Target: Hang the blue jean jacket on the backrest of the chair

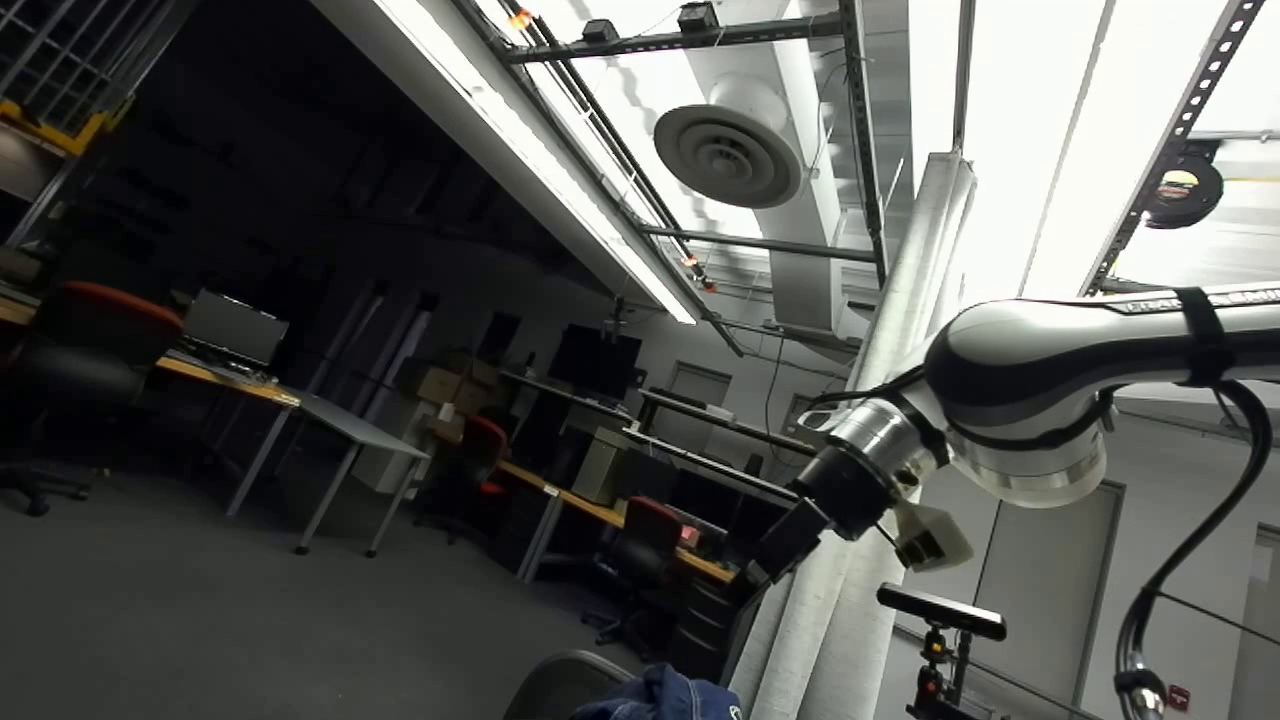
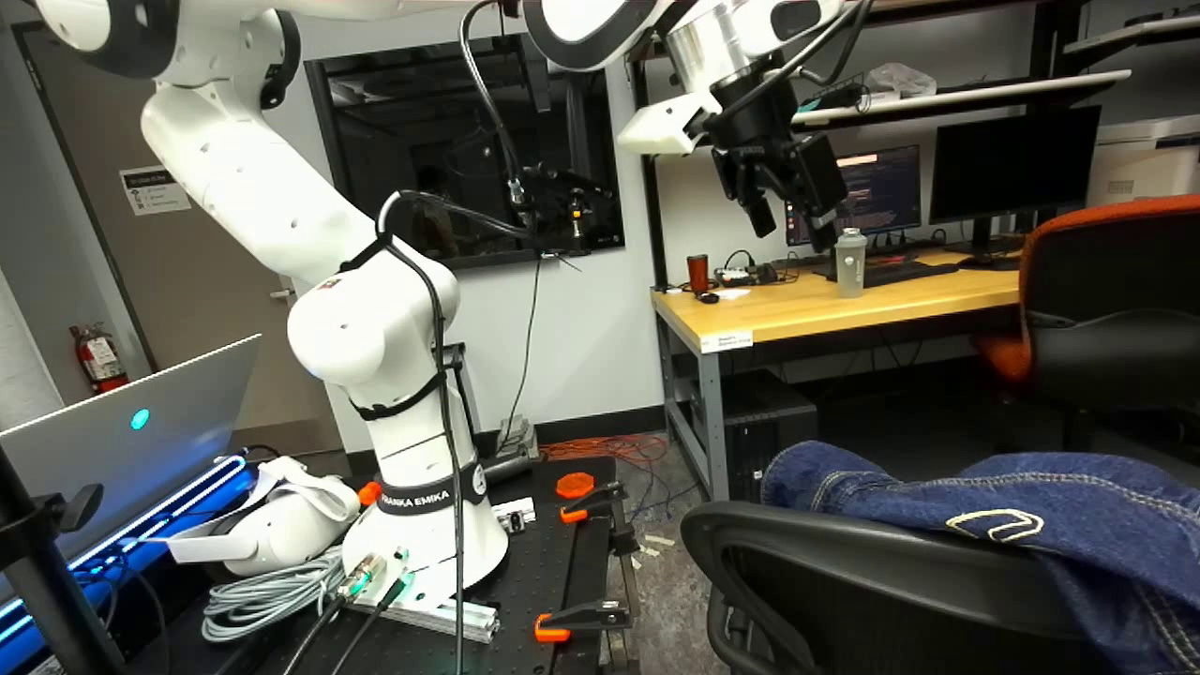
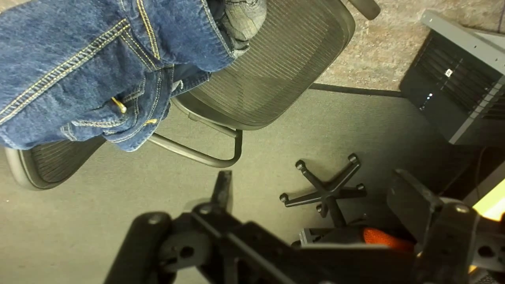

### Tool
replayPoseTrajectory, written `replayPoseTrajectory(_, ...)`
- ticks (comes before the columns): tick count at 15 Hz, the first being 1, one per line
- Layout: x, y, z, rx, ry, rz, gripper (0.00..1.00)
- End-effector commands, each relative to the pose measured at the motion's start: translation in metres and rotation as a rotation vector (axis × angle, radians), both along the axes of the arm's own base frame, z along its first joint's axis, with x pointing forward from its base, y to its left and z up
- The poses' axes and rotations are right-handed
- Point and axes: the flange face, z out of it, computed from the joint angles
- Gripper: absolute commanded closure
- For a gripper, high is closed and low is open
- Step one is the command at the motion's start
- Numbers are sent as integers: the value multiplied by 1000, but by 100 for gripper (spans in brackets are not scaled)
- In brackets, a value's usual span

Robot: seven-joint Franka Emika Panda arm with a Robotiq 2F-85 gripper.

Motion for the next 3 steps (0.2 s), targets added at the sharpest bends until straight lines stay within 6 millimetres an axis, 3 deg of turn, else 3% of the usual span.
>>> replayPoseTrajectory(1,0,0,1,0,0,0,0)
replayPoseTrajectory(3,0,0,1,0,-1,0,0)
